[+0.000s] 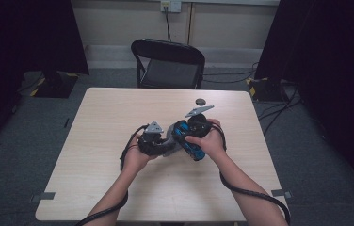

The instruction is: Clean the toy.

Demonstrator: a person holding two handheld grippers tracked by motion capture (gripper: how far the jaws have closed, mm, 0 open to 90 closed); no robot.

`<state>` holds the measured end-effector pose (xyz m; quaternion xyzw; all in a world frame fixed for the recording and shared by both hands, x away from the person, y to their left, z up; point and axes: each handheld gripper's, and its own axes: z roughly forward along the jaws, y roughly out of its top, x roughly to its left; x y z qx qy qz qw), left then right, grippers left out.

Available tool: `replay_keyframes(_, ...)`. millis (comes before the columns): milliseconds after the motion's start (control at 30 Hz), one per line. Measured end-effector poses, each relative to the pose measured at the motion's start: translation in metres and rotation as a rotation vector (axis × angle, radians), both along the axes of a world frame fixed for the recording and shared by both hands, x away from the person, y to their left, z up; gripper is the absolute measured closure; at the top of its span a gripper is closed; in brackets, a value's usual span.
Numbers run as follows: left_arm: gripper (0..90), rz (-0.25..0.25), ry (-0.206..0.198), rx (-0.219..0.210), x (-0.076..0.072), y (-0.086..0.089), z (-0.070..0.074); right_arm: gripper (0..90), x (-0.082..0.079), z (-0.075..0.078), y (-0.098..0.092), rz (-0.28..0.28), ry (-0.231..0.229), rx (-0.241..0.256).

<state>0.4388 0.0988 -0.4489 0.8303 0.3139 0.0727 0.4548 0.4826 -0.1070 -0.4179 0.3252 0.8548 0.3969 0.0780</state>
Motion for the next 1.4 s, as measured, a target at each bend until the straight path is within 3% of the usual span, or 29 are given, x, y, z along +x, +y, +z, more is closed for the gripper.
replay_keyframes(633, 72.4, -0.093, 0.016, -0.002, -0.014, -0.029, -0.009, 25.8, 0.007, 0.008, 0.000, -0.046, -0.012, 0.019)
replay_keyframes(1400, 72.3, -0.177, 0.023, 0.021, -0.028, -0.043, -0.014, 25.8, 0.016, 0.022, -0.003, -0.082, -0.023, 0.059)
